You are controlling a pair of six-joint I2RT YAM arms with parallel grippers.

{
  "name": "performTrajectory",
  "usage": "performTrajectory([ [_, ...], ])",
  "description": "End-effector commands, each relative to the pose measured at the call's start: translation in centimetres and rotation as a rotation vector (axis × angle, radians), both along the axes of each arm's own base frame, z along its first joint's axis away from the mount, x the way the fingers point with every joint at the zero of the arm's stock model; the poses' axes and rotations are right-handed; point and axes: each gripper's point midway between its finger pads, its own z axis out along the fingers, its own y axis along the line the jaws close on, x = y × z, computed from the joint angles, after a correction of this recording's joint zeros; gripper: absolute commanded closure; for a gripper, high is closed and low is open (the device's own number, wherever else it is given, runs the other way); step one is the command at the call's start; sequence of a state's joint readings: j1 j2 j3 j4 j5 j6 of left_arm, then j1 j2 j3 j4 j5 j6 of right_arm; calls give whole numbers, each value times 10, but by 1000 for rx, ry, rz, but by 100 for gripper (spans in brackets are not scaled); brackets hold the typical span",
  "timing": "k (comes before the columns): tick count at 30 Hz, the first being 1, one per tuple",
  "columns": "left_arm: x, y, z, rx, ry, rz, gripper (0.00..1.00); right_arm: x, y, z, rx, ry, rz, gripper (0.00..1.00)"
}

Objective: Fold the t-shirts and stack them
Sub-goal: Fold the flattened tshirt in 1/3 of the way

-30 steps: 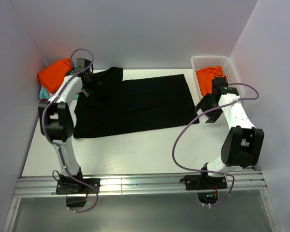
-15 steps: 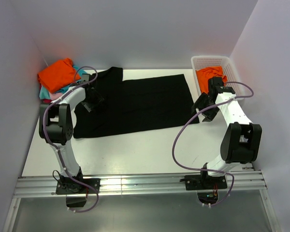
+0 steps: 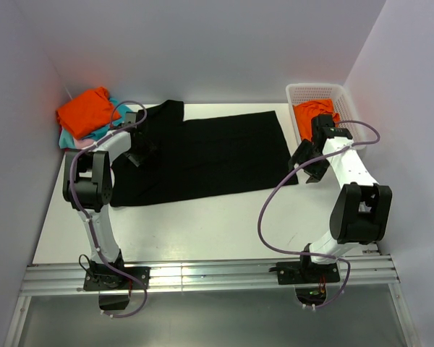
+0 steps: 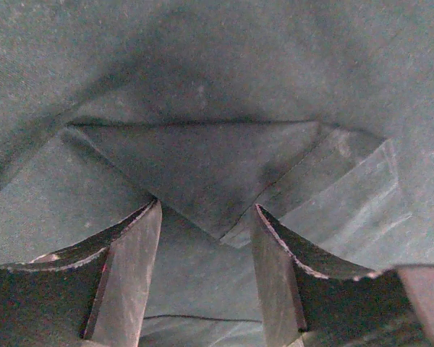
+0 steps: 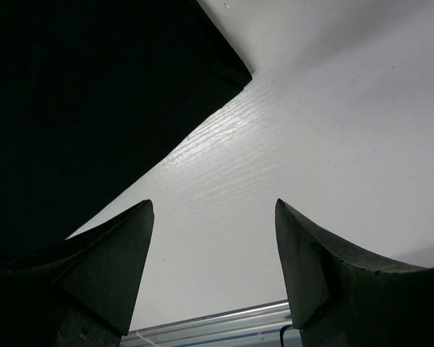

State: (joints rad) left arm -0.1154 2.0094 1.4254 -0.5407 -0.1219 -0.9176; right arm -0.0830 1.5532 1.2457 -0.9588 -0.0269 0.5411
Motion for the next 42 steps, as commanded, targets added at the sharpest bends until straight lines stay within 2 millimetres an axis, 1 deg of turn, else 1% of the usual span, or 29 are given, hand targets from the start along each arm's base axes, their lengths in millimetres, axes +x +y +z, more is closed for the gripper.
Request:
performTrajectory([
  [1,16,1,8,14,-52,35,43,9,-4,9,-25,-14,12,25],
  [6,19,3,11,22,-62,44,45,11,-3,7,-20,-8,13,26],
  [9,23,5,16,34,-72,55,47,11,-3,5,-17,-4,12,26],
  [14,33,7,29,44,-103,65,53,10,-3,3,-18,1,12,26],
  [15,33,7,27,45,-98,67,58,10,-3,3,-17,-1,11,26],
  [16,37,7,29,43,-106,65,60,10,-3,2,-17,2,11,26],
  [18,39,7,27,46,-98,64,78,9,-3,1,-18,7,9,26],
  [19,41,7,29,46,-105,63,85,9,-3,2,-20,6,10,26],
  [20,42,6,28,45,-105,62,95,9,-4,2,-22,7,11,27],
  [21,43,6,27,45,-105,68,100,9,-4,3,-24,6,12,27],
  [26,49,10,35,51,-127,86,100,8,-5,4,-28,8,9,27],
  [28,48,16,37,61,-115,130,100,8,-4,3,-22,12,7,27],
  [30,40,30,34,77,-71,213,100,8,-3,4,-19,5,7,27],
  [31,38,34,32,73,-58,233,99,8,-3,3,-17,7,6,27],
  [32,37,44,28,61,-47,275,91,8,-2,4,-14,4,5,27],
  [34,35,52,23,45,-33,301,80,6,-1,3,-9,3,5,27],
  [35,36,60,24,37,-41,322,54,5,-1,4,-8,0,5,27],
  [36,36,63,23,27,-48,329,38,2,0,2,-7,7,7,27],
  [37,37,68,24,22,-57,338,27,1,0,2,-7,7,4,27],
  [38,37,69,27,26,-63,342,15,0,0,1,-6,9,7,27],
  [39,39,73,32,40,-76,354,11,-3,0,0,-6,11,9,27],
  [40,35,90,35,50,-70,397,9,-4,0,0,-7,8,9,27],
  [41,36,95,43,49,-90,417,8,-5,0,0,-5,7,9,27],
  [42,36,99,46,55,-100,431,8,-7,1,-1,-2,10,10,27],
])
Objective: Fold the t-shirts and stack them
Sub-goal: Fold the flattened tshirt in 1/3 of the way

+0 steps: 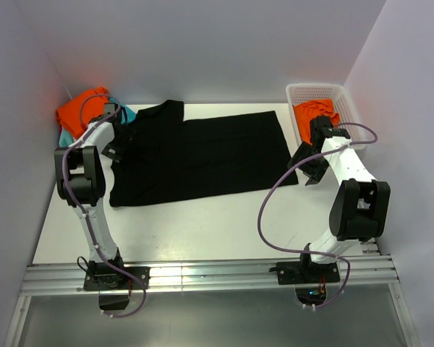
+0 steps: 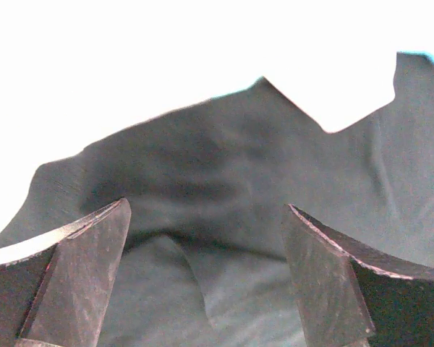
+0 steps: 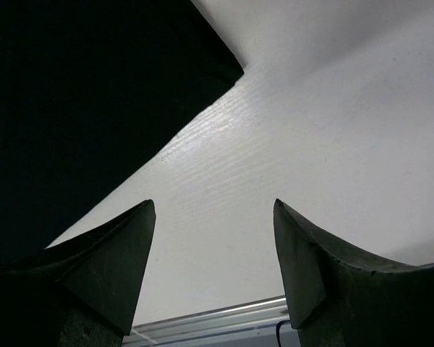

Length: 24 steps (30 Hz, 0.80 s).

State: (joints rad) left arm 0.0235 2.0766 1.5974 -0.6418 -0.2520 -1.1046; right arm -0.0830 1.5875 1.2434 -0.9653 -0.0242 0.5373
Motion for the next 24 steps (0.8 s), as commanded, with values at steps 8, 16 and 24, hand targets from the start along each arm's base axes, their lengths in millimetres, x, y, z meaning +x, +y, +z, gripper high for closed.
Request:
performTrajectory([
  [8,7,10,66,58,-127,-58,17,-5,9,9,33,-66,0,27],
  [16,64,-48,75,13,-251,-302,19,-3,27,-2,104,-106,24,27],
  [24,166,-55,105,-28,-454,-275,18,-17,37,-2,76,-82,43,27],
])
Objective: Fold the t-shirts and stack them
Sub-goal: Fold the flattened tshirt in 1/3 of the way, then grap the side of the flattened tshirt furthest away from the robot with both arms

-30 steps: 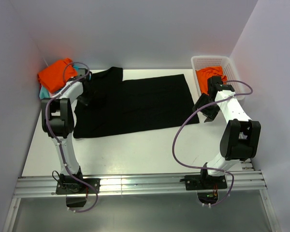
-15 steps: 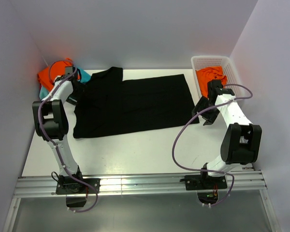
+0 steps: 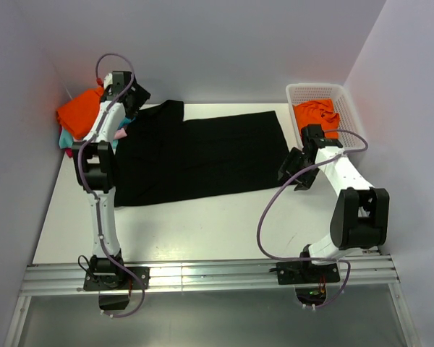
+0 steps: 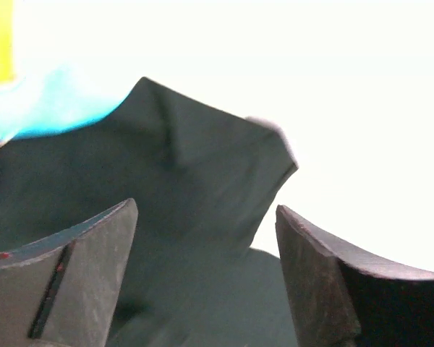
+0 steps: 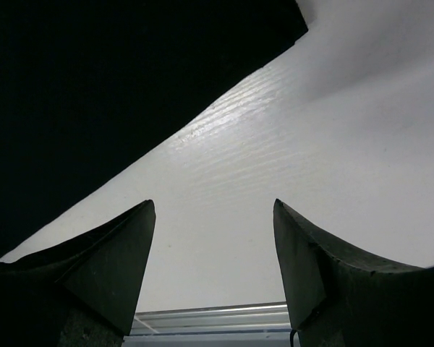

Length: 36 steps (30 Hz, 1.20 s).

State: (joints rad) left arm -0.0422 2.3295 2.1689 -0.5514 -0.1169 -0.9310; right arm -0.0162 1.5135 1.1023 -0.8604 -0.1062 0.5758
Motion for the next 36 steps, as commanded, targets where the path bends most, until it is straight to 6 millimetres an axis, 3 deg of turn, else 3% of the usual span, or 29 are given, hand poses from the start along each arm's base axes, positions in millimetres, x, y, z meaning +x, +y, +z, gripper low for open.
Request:
performTrajectory([
  [1,37,2,9,-58,-110,19,16,-9,0,11,-15,-37,-15,27],
  [9,68,-19,-33,-213,-167,28,11,-46,-3,10,-71,20,-26,27],
  [10,70,-21,-46,-227,-157,37,11,-47,-4,11,-74,20,-36,27],
  [12,77,-28,-48,-244,-186,22,10,-48,-5,13,-77,26,-44,27],
  [16,86,-35,-73,-279,-195,33,11,-50,-4,16,-80,43,-64,27],
  [21,97,-34,-80,-301,-229,47,16,-46,1,21,-99,45,-71,27],
  [24,101,-34,-88,-326,-240,64,40,-36,15,27,-92,23,-49,27],
  [25,102,-34,-93,-337,-243,71,58,-34,19,26,-94,27,-40,27],
  [27,104,-33,-95,-349,-248,80,81,-26,26,29,-89,11,-26,27],
  [30,106,-30,-100,-373,-250,93,100,-19,35,23,-85,37,0,27],
  [35,110,-26,-73,-406,-296,63,100,-7,44,28,-82,17,29,27],
  [36,111,-23,-54,-402,-322,56,100,-7,45,26,-83,21,35,27],
])
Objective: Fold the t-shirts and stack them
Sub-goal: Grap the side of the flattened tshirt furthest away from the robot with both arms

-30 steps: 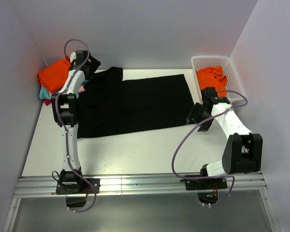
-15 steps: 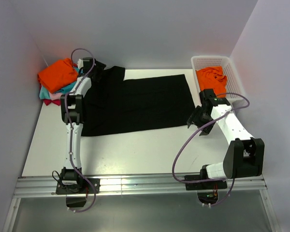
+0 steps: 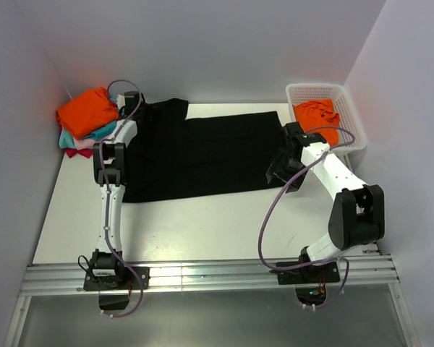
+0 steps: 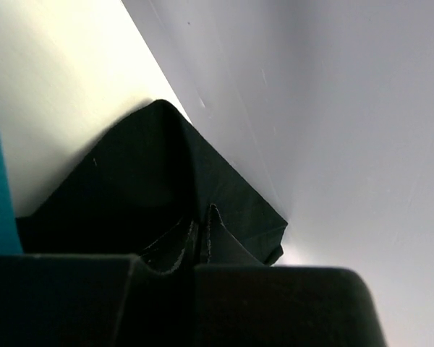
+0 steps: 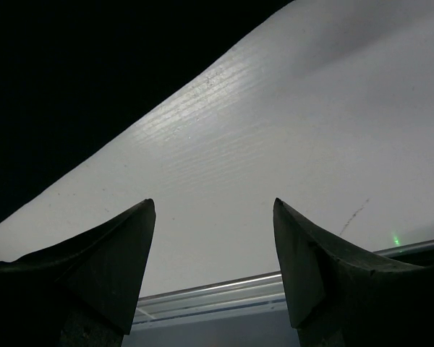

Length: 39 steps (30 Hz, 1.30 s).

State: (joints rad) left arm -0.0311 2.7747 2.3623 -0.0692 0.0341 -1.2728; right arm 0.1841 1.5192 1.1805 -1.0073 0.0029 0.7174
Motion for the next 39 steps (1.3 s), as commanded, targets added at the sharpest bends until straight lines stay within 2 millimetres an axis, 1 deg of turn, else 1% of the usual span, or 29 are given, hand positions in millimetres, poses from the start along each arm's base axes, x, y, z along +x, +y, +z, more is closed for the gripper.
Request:
performTrajectory([
  [1,8,6,52,-19,-99,-15,100,13,5,11,-2,-48,6,27],
  [3,4,6,79,-6,-131,-42,100,16,7,9,3,-56,17,27],
  [5,-2,2,87,-1,-132,-77,100,18,8,6,9,-61,25,27],
  [6,-5,2,103,19,-147,-93,100,18,8,4,7,-61,32,27],
  [7,-10,1,100,24,-130,-106,100,19,8,3,6,-62,35,27],
  [9,-19,-3,123,45,-154,-143,100,20,13,2,31,-63,51,27],
  [11,-28,-7,124,52,-141,-175,100,22,15,0,38,-72,66,27],
  [12,-34,-10,142,63,-165,-202,100,22,16,0,44,-74,74,27],
  [13,-40,-12,144,64,-154,-218,100,22,16,-2,46,-74,79,27],
  [14,-46,-14,163,82,-180,-243,100,24,17,-3,49,-80,91,27],
  [17,-65,-22,177,101,-170,-306,100,27,21,-11,62,-86,110,27],
  [18,-74,-23,200,131,-199,-325,100,28,21,-16,61,-75,124,27],
  [20,-91,-22,198,161,-161,-335,100,39,23,-18,61,-91,140,27],
  [21,-102,-19,223,191,-195,-333,100,45,23,-25,56,-72,145,26],
  [22,-112,-19,211,196,-165,-335,100,62,25,-16,51,-109,146,26],
  [24,-125,-16,227,228,-188,-334,100,85,28,-22,53,-102,143,23],
  [25,-130,-16,218,229,-166,-342,100,117,36,3,77,-186,145,21],
  [26,-134,-16,215,231,-146,-349,100,135,35,-6,76,-170,128,17],
  [27,-136,-15,211,229,-136,-355,100,175,40,29,89,-282,123,16],
  [29,-137,-18,207,225,-124,-372,100,209,38,46,90,-322,104,9],
  [30,-139,-18,205,223,-114,-378,100,248,39,64,93,-397,94,9],
  [31,-139,-18,204,221,-112,-379,100,263,38,68,94,-416,85,9],
  [32,-139,-18,204,225,-111,-376,100,274,37,43,98,-363,66,9],
  [33,-141,-20,205,221,-115,-389,100,294,30,65,116,-437,42,9],
  [35,-141,-20,206,229,-114,-392,100,310,22,55,153,-450,-20,9],
  [36,-142,-21,207,227,-117,-399,100,314,9,52,167,-457,-56,9],
  [37,-143,-22,208,226,-113,-403,100,306,2,23,169,-398,-83,9],
  [38,-144,-21,209,230,-114,-405,100,312,-4,28,176,-442,-105,9],
  [39,-145,-22,211,234,-118,-409,100,306,-12,8,151,-407,-124,9],
])
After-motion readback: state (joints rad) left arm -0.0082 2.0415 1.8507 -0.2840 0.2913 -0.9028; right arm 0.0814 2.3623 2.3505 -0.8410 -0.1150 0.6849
